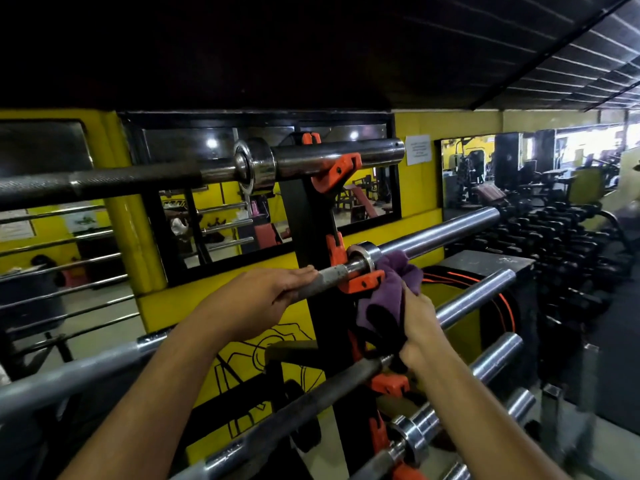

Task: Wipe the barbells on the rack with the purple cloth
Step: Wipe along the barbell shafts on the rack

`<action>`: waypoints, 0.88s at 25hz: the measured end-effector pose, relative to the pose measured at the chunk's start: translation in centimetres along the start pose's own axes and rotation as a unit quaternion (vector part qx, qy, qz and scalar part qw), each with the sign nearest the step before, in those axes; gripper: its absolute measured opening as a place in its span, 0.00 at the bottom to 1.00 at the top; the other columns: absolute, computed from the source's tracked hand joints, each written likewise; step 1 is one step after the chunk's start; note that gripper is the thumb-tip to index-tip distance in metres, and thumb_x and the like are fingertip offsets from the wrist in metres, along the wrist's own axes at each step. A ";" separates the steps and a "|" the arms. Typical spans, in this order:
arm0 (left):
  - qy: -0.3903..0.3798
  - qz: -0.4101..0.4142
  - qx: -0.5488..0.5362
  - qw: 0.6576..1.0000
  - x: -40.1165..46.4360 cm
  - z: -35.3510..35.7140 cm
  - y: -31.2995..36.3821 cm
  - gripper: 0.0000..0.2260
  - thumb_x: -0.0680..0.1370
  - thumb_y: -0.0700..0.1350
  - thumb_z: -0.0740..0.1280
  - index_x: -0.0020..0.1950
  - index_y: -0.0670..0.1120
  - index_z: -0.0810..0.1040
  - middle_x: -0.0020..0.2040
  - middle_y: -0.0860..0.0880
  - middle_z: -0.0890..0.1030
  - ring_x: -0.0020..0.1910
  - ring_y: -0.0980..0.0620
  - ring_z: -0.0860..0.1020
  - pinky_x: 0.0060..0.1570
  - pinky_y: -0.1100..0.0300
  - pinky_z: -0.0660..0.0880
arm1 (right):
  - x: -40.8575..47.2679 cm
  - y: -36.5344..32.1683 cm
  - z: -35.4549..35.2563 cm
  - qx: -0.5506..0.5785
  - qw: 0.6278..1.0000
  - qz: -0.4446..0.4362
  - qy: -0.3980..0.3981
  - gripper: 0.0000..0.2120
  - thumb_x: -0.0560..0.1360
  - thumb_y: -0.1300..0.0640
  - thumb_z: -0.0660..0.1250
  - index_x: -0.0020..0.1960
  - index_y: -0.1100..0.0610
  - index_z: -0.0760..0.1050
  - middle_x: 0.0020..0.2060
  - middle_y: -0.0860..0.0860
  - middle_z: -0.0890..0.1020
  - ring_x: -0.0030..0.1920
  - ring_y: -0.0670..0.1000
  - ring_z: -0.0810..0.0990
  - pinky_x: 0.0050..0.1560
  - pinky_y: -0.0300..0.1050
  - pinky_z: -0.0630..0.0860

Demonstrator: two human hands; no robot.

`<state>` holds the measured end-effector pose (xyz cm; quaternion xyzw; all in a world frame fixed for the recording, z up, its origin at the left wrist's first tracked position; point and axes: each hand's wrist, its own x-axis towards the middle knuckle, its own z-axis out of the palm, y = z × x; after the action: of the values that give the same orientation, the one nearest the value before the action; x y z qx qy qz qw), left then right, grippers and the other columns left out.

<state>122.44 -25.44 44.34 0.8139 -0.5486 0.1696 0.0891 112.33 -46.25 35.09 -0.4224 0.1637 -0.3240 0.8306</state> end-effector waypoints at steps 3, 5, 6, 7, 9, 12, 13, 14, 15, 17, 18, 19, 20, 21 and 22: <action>0.001 -0.001 0.005 1.000 -0.2 0.0 0.1 0.21 0.85 0.45 0.59 0.77 0.58 0.65 0.75 0.64 0.65 0.74 0.60 0.65 0.67 0.68 0.59 | -0.3 -0.5 0.1 -0.036 0.999 -0.004 0.002 0.11 0.78 0.47 0.70 0.48 0.55 0.79 0.38 0.54 0.84 0.36 0.52 0.86 0.40 0.50 0.81; 0.003 0.002 0.009 1.000 -0.2 0.0 0.1 0.21 0.85 0.45 0.60 0.77 0.58 0.65 0.75 0.64 0.65 0.74 0.61 0.64 0.69 0.67 0.60 | -1.9 -1.5 -0.8 -0.095 0.995 -0.026 0.019 0.14 0.79 0.47 0.69 0.50 0.59 0.80 0.37 0.55 0.86 0.36 0.54 0.86 0.37 0.48 0.82; 0.004 0.005 0.007 1.000 -0.2 0.0 0.2 0.21 0.84 0.46 0.60 0.77 0.58 0.66 0.75 0.64 0.65 0.74 0.61 0.64 0.70 0.65 0.61 | -2.8 -2.5 -1.2 -0.113 0.991 -0.069 0.029 0.14 0.80 0.49 0.69 0.51 0.61 0.80 0.36 0.54 0.86 0.35 0.53 0.86 0.35 0.47 0.82; 0.006 0.007 0.004 1.000 -0.2 0.0 0.1 0.21 0.84 0.46 0.60 0.77 0.58 0.66 0.75 0.64 0.65 0.74 0.61 0.65 0.71 0.64 0.62 | -3.5 -3.7 -1.5 -0.142 0.979 -0.137 0.043 0.13 0.79 0.49 0.69 0.52 0.60 0.80 0.36 0.52 0.86 0.36 0.51 0.86 0.36 0.46 0.82; 0.010 0.008 -0.005 1.000 -0.3 -0.1 0.2 0.21 0.84 0.46 0.61 0.77 0.58 0.67 0.75 0.63 0.66 0.74 0.60 0.66 0.70 0.65 0.62 | -4.2 -6.4 -0.6 -0.262 0.917 -0.296 0.044 0.10 0.79 0.49 0.69 0.51 0.57 0.79 0.38 0.45 0.84 0.38 0.41 0.83 0.39 0.37 0.79; 0.011 0.003 -0.007 1.000 -0.6 -0.4 0.8 0.21 0.83 0.43 0.62 0.75 0.59 0.68 0.73 0.62 0.70 0.69 0.58 0.72 0.55 0.79 0.62 | -3.7 -8.0 3.7 -0.570 0.715 -0.393 -0.094 0.07 0.80 0.51 0.68 0.55 0.49 0.72 0.42 0.40 0.79 0.43 0.36 0.78 0.39 0.29 0.68; 0.011 -0.002 -0.004 1.000 -0.7 -0.6 1.1 0.23 0.83 0.40 0.62 0.75 0.60 0.69 0.71 0.63 0.71 0.66 0.57 0.73 0.49 0.81 0.61 | -2.9 -7.7 4.7 -0.670 0.620 -0.389 -0.124 0.09 0.80 0.51 0.67 0.57 0.51 0.71 0.45 0.46 0.81 0.47 0.45 0.81 0.42 0.36 0.68; 0.010 -0.006 0.000 1.000 -0.8 -0.8 1.4 0.24 0.82 0.38 0.62 0.74 0.60 0.70 0.71 0.63 0.71 0.65 0.56 0.74 0.46 0.79 0.63 | -2.3 -7.4 5.7 -0.739 0.541 -0.382 -0.125 0.11 0.80 0.50 0.65 0.58 0.54 0.71 0.49 0.52 0.82 0.51 0.53 0.81 0.44 0.43 0.68; 0.009 -0.006 0.005 1.000 -0.8 -0.9 1.6 0.25 0.81 0.38 0.62 0.74 0.59 0.70 0.72 0.62 0.71 0.65 0.56 0.74 0.47 0.76 0.64 | -2.1 -7.3 6.4 -0.773 0.494 -0.381 -0.114 0.13 0.80 0.49 0.64 0.59 0.56 0.72 0.51 0.55 0.82 0.52 0.58 0.80 0.44 0.48 0.68; 0.012 -0.006 0.015 1.000 -0.8 -1.0 1.7 0.23 0.82 0.39 0.62 0.75 0.58 0.69 0.73 0.61 0.71 0.65 0.56 0.74 0.48 0.74 0.64 | -2.2 -7.5 6.9 -0.784 0.481 -0.380 -0.101 0.12 0.80 0.49 0.63 0.56 0.57 0.73 0.51 0.56 0.82 0.52 0.59 0.80 0.44 0.49 0.69; 0.009 -0.009 0.018 1.000 -0.8 -1.0 1.6 0.23 0.83 0.40 0.61 0.75 0.58 0.69 0.72 0.61 0.72 0.64 0.56 0.74 0.47 0.73 0.65 | -2.7 -7.6 7.0 -0.786 0.479 -0.378 -0.103 0.12 0.80 0.49 0.63 0.54 0.57 0.74 0.50 0.56 0.82 0.52 0.59 0.80 0.43 0.49 0.70; 0.008 -0.013 0.017 1.000 -0.7 -0.8 1.5 0.23 0.83 0.40 0.61 0.75 0.58 0.69 0.72 0.60 0.73 0.63 0.55 0.74 0.47 0.71 0.65 | -2.9 -7.7 7.0 -0.790 0.473 -0.375 -0.107 0.11 0.80 0.48 0.63 0.52 0.56 0.73 0.49 0.55 0.82 0.51 0.58 0.80 0.43 0.48 0.70; 0.006 -0.014 0.015 1.000 -0.7 -0.8 1.3 0.23 0.82 0.40 0.61 0.75 0.58 0.69 0.72 0.59 0.73 0.63 0.54 0.75 0.48 0.68 0.67 | -3.1 -7.8 7.0 -0.794 0.469 -0.370 -0.115 0.10 0.80 0.47 0.63 0.50 0.54 0.72 0.48 0.54 0.81 0.51 0.58 0.80 0.43 0.48 0.69; 0.007 -0.012 0.013 1.000 -0.7 -0.6 1.1 0.23 0.82 0.40 0.62 0.75 0.58 0.69 0.71 0.59 0.74 0.63 0.54 0.75 0.49 0.65 0.68 | -3.2 -8.1 7.1 -0.800 0.466 -0.357 -0.124 0.10 0.80 0.46 0.63 0.47 0.53 0.70 0.47 0.53 0.80 0.51 0.57 0.80 0.43 0.47 0.69; 0.008 -0.007 0.011 1.000 -0.6 -0.4 0.9 0.23 0.82 0.40 0.62 0.75 0.58 0.69 0.72 0.59 0.74 0.64 0.54 0.75 0.52 0.63 0.71 | -3.0 -8.6 7.3 -0.807 0.466 -0.338 -0.133 0.12 0.79 0.45 0.64 0.45 0.52 0.67 0.44 0.52 0.78 0.50 0.57 0.80 0.43 0.47 0.69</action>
<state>121.34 -25.09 44.46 0.8174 -0.5402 0.1813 0.0852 110.69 -43.61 46.35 -0.9653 0.0845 -0.2436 -0.0410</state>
